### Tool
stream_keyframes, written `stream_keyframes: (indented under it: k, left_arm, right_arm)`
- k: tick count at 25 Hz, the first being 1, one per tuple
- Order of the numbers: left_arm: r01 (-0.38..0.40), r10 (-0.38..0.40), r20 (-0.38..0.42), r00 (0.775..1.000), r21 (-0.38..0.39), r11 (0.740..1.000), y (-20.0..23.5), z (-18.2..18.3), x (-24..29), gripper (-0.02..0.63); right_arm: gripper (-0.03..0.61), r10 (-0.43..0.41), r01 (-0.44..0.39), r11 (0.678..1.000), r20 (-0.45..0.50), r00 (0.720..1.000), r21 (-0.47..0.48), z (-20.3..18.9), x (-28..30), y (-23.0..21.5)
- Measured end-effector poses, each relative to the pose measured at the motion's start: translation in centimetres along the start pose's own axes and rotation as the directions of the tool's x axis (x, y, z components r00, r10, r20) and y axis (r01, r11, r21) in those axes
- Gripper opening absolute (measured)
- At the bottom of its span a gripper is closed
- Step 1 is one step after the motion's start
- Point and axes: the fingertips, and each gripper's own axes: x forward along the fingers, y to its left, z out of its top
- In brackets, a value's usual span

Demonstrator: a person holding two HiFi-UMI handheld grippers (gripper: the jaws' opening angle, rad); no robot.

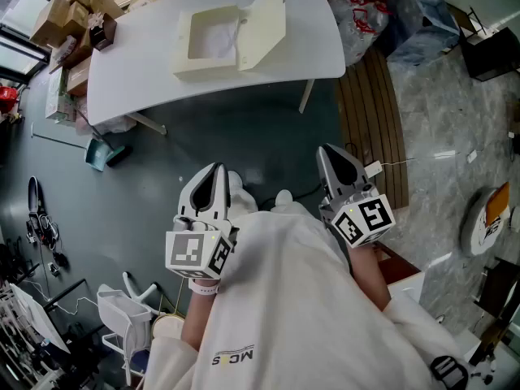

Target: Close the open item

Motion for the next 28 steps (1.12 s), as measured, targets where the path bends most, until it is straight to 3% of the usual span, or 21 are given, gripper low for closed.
stream_keyframes:
  k: [6,14,23,28]
  left_arm:
    - [0.016,-0.016,0.010,1.000,0.024,1.000,1.3,0.7,0.5,0.025]
    - [0.061,-0.061,0.006,0.998,0.002,0.998,5.0,1.1,1.3,0.025]
    - [0.082,-0.082,0.012,0.997,0.008,0.997,12.5,3.0,1.8,0.025]
    - [0.070,-0.070,0.016,0.997,0.024,0.997,17.0,4.0,1.1,0.025]
  right_arm:
    - [0.014,0.021,-0.021,0.996,0.000,1.000,-0.087,0.8,2.3,2.0]
    - [0.014,-0.012,0.011,0.995,-0.001,1.000,-0.101,0.9,5.4,4.5]
    - [0.015,-0.109,0.109,0.994,0.015,0.994,-0.021,1.0,12.0,6.1]
    - [0.015,-0.132,0.133,0.991,0.040,0.990,-0.029,1.1,15.1,7.6]
